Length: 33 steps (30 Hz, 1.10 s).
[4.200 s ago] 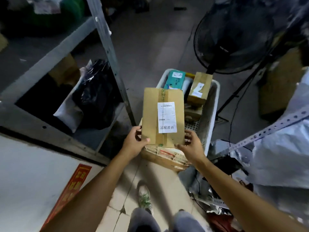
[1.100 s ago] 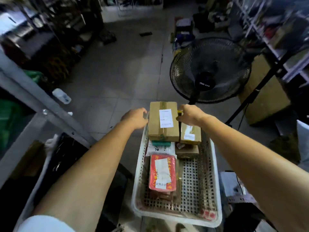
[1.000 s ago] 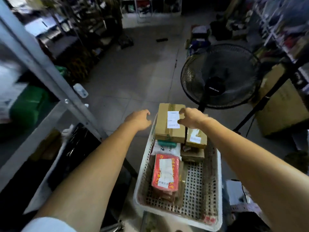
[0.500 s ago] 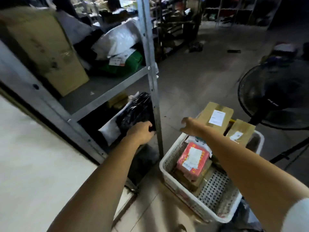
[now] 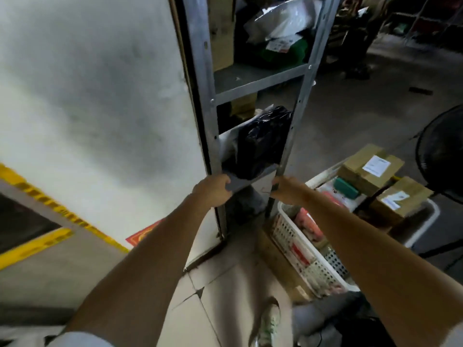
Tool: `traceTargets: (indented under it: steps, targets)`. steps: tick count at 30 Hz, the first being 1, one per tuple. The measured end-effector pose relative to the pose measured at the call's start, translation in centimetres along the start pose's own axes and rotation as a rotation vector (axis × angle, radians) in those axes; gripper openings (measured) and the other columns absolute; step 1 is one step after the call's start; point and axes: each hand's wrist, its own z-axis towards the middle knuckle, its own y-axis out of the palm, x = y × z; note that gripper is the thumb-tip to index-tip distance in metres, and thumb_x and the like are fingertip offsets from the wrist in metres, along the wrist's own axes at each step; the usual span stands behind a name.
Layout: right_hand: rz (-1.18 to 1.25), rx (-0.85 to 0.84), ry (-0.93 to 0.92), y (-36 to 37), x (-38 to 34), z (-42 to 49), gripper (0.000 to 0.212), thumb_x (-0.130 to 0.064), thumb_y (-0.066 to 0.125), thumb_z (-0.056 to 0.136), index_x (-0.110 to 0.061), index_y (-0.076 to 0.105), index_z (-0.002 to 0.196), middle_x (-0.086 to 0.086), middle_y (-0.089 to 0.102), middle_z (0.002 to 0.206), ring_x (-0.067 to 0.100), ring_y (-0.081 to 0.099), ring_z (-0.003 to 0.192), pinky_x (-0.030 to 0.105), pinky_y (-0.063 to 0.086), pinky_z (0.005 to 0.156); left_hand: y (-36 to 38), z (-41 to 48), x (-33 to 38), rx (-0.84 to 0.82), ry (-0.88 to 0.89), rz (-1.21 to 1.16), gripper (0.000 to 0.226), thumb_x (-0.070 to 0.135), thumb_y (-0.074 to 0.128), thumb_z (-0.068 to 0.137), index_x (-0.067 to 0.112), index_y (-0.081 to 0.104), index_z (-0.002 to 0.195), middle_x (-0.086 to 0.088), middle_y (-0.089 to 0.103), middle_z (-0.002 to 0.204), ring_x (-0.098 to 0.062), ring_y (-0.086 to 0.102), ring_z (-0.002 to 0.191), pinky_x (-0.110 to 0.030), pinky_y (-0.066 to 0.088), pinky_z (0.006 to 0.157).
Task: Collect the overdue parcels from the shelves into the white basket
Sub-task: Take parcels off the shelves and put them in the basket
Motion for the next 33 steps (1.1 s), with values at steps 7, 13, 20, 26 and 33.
traceTargets:
  steps: [7, 13, 20, 26, 33]
  targets:
    - [-0.104, -0.045, -0.177, 4.9, -7.5, -4.4, 0.044, -0.032, 0.058, 0.095, -0.012, 0.052, 0.134, 0.013, 0.056, 0.133, 0.031, 0.054, 0.118, 0.041, 0.046, 0.1, 1.8, -9.0, -5.9, 0.01, -0.11, -0.005, 0.035, 0.033, 0.059, 0.094, 0.02, 0.056, 0.127, -0.006, 0.062, 0.122, -0.028, 0.059, 0.108, -0.036, 0.047, 0.083]
    - [-0.149, -0.136, -0.381, 8.6, -14.8, -5.9, 0.042, -0.032, 0.06, 0.095, -0.013, 0.052, 0.131, 0.01, 0.06, 0.127, 0.027, 0.059, 0.108, 0.035, 0.047, 0.094, 2.8, -16.9, -12.2, 0.101, -0.347, -0.086, 0.037, 0.036, 0.059, 0.092, 0.022, 0.056, 0.126, -0.006, 0.062, 0.124, -0.029, 0.059, 0.115, -0.036, 0.049, 0.089]
    - [-0.332, -0.249, -0.69, 13.2, -24.9, -7.6, 0.044, -0.034, 0.062, 0.092, -0.015, 0.053, 0.131, 0.011, 0.06, 0.129, 0.031, 0.057, 0.115, 0.033, 0.044, 0.089, 4.0, -29.2, -18.0, 0.201, -0.74, -0.221, 0.043, 0.033, 0.063, 0.09, 0.027, 0.057, 0.132, -0.007, 0.061, 0.132, -0.027, 0.057, 0.122, -0.033, 0.047, 0.095]
    - [-0.341, -0.366, -0.913, 17.5, -34.4, -13.5, 0.046, -0.033, 0.062, 0.092, -0.018, 0.052, 0.134, 0.01, 0.06, 0.13, 0.027, 0.058, 0.111, 0.027, 0.042, 0.082, 7.0, -43.5, -20.6, 0.274, -1.079, -0.284, 0.046, 0.038, 0.057, 0.093, 0.025, 0.052, 0.137, -0.01, 0.053, 0.142, -0.033, 0.053, 0.125, -0.037, 0.045, 0.095]
    - [-0.414, -0.48, -1.249, 24.3, -42.2, -23.4, 0.044, -0.031, 0.066, 0.09, -0.01, 0.057, 0.128, 0.013, 0.063, 0.127, 0.033, 0.059, 0.115, 0.032, 0.046, 0.087, 11.1, -57.7, -19.2, 0.373, -1.401, -0.353, 0.048, 0.039, 0.054, 0.096, 0.028, 0.048, 0.142, -0.006, 0.054, 0.14, -0.028, 0.055, 0.123, -0.035, 0.049, 0.098]
